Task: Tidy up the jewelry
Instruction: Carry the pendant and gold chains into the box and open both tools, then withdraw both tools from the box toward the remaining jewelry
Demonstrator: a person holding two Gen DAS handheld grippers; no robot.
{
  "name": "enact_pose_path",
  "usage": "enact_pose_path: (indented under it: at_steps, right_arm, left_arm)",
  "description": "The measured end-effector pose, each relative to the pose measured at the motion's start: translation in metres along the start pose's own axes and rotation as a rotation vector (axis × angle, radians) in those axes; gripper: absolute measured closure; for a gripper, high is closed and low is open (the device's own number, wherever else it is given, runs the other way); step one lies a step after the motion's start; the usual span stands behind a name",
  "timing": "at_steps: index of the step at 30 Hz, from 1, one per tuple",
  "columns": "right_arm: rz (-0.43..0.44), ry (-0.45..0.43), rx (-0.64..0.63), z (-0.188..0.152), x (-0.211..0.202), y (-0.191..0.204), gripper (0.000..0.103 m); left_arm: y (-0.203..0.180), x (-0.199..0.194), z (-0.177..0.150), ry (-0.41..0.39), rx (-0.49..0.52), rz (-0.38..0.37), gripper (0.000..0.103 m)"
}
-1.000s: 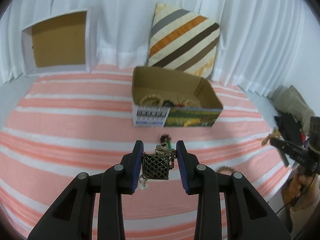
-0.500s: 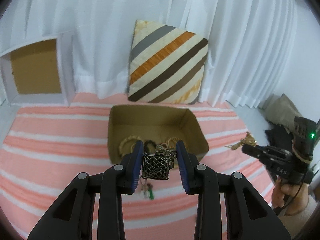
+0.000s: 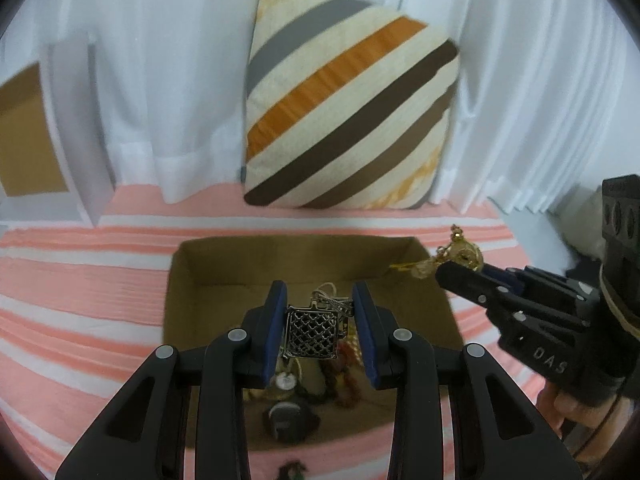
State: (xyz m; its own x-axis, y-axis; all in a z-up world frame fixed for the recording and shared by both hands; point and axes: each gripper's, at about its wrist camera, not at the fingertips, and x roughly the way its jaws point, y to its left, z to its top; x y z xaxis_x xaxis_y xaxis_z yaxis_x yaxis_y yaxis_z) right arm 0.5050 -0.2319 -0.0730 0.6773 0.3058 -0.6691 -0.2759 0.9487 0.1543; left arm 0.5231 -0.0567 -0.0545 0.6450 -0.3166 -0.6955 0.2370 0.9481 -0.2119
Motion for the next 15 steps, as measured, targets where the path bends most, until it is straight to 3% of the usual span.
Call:
enact_pose_path:
  at_steps: [10, 11, 12, 13, 14, 15]
  right_arm:
    - [-0.018, 0.112, 0.013, -0.002, 0.068, -0.015, 0.085]
    - [-0.023, 0.113, 0.016, -0.003, 0.070, -0.016, 0.081]
    - [-0.028, 0.108, 0.015, -0.003, 0.071, -0.017, 0.063]
    - [-0.036, 0.100, 0.015, -0.004, 0.071, -0.018, 0.051]
    - [-0.060, 0.084, 0.017, -0.006, 0.068, -0.020, 0.047]
    - [-0.062, 0.072, 0.022, -0.007, 0.065, -0.023, 0.047]
  left_arm:
    - [0.009, 0.059, 0.004, 0.064, -0.019, 0.049, 0.069]
    - [0.010, 0.063, 0.003, 0.072, -0.017, 0.056, 0.068]
    - [0.011, 0.066, 0.002, 0.081, -0.017, 0.068, 0.065]
    - [0.010, 0.068, 0.001, 0.087, -0.019, 0.076, 0.051]
    - [0.012, 0.068, 0.000, 0.087, -0.027, 0.100, 0.032]
    - [0.014, 0.067, 0.000, 0.081, -0.036, 0.113, 0.023]
